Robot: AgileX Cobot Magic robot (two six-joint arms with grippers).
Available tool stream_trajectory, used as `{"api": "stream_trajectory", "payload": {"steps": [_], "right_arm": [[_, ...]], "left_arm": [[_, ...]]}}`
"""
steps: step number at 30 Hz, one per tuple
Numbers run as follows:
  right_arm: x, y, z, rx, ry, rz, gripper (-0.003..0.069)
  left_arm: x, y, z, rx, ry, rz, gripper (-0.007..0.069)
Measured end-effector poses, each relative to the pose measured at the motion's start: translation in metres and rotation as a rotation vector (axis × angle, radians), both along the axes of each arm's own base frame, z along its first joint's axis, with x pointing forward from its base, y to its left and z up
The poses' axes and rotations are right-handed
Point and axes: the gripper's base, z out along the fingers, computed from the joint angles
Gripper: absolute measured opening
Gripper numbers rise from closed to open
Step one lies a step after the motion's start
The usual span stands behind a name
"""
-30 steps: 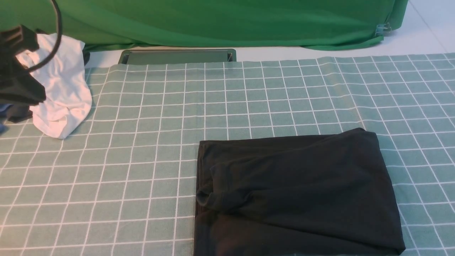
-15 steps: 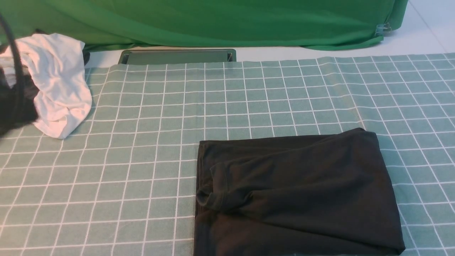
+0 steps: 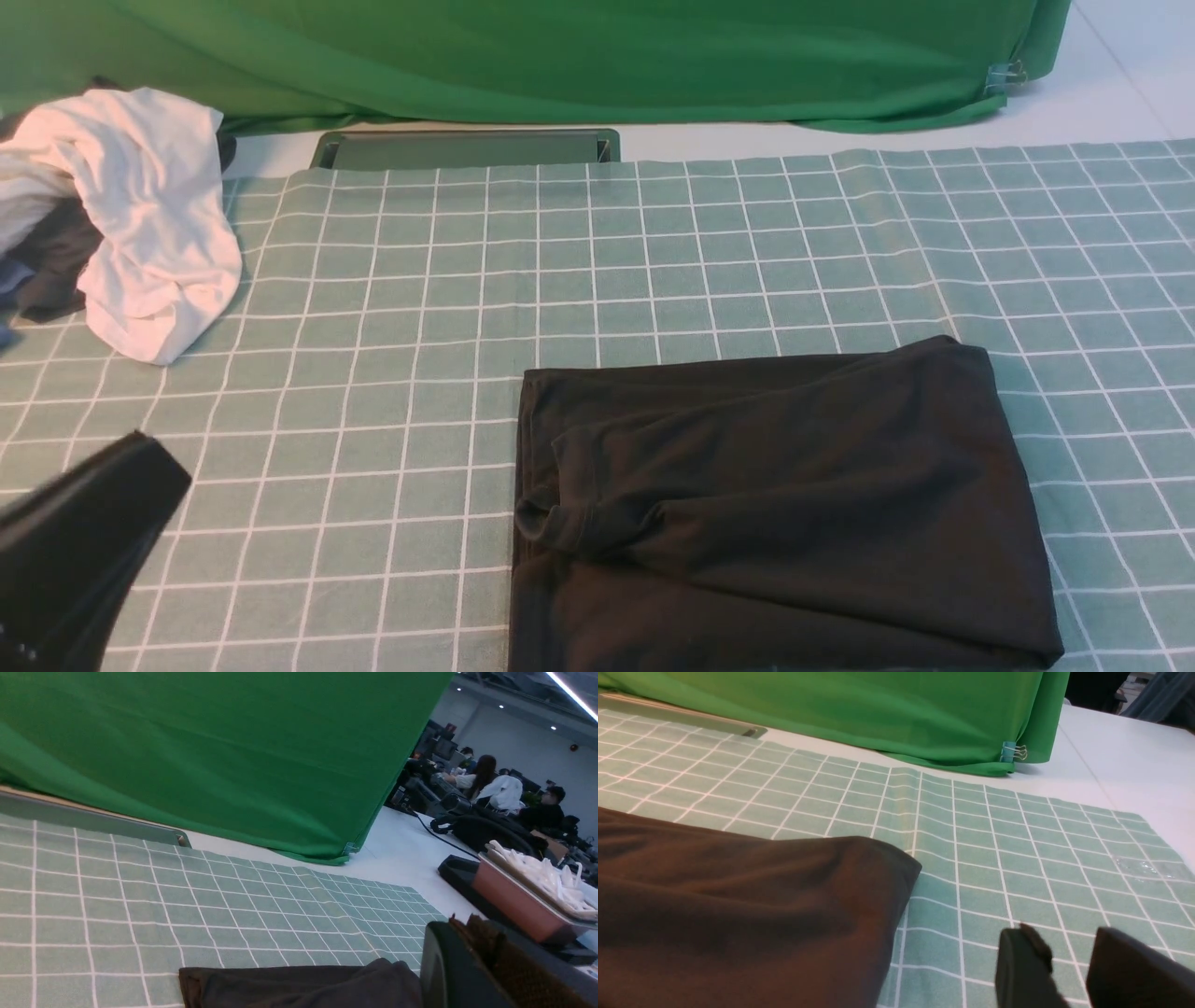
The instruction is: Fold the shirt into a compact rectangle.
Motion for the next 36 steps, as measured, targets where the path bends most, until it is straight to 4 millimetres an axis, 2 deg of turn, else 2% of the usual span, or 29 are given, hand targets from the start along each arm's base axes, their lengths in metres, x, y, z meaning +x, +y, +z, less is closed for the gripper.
{"api": "stream_trajectory", "payload": {"steps": [5, 9, 12, 16, 19, 22, 24, 25, 31, 36], "right_arm": [[0.000, 0.000, 0.000, 0.001, 0.000, 0.000, 0.0237], [0.000, 0.000, 0.000, 0.001, 0.000, 0.000, 0.0237], [0.000, 0.000, 0.000, 0.001, 0.000, 0.000, 0.0237], [0.000, 0.000, 0.000, 0.001, 0.000, 0.000, 0.0240], [0.000, 0.000, 0.000, 0.001, 0.000, 0.000, 0.0240], [0.000, 0.000, 0.000, 0.001, 0.000, 0.000, 0.0240], [0.000, 0.000, 0.000, 0.001, 0.000, 0.000, 0.0240], [0.000, 0.000, 0.000, 0.001, 0.000, 0.000, 0.0240], [0.000, 0.000, 0.000, 0.001, 0.000, 0.000, 0.0240], [0.000, 0.000, 0.000, 0.001, 0.000, 0.000, 0.0240]], "left_arm": [[-0.003, 0.002, -0.004, 0.119, -0.026, 0.036, 0.0018], [0.001, 0.016, -0.006, 0.264, -0.041, 0.209, 0.0018], [0.003, 0.026, -0.006, 0.287, -0.045, 0.322, 0.0018], [0.009, 0.038, -0.014, 0.207, -0.058, 0.435, 0.0018], [0.016, 0.047, -0.042, 0.113, -0.016, 0.515, 0.0018], [0.021, 0.051, -0.073, 0.041, 0.076, 0.519, 0.0018], [0.024, 0.051, -0.086, 0.044, 0.116, 0.510, 0.0018], [0.025, 0.051, -0.101, 0.046, 0.150, 0.495, 0.0018], [0.026, 0.049, -0.111, 0.109, 0.190, 0.433, 0.0018], [0.026, 0.051, -0.111, 0.118, 0.200, 0.464, 0.0018]]}}
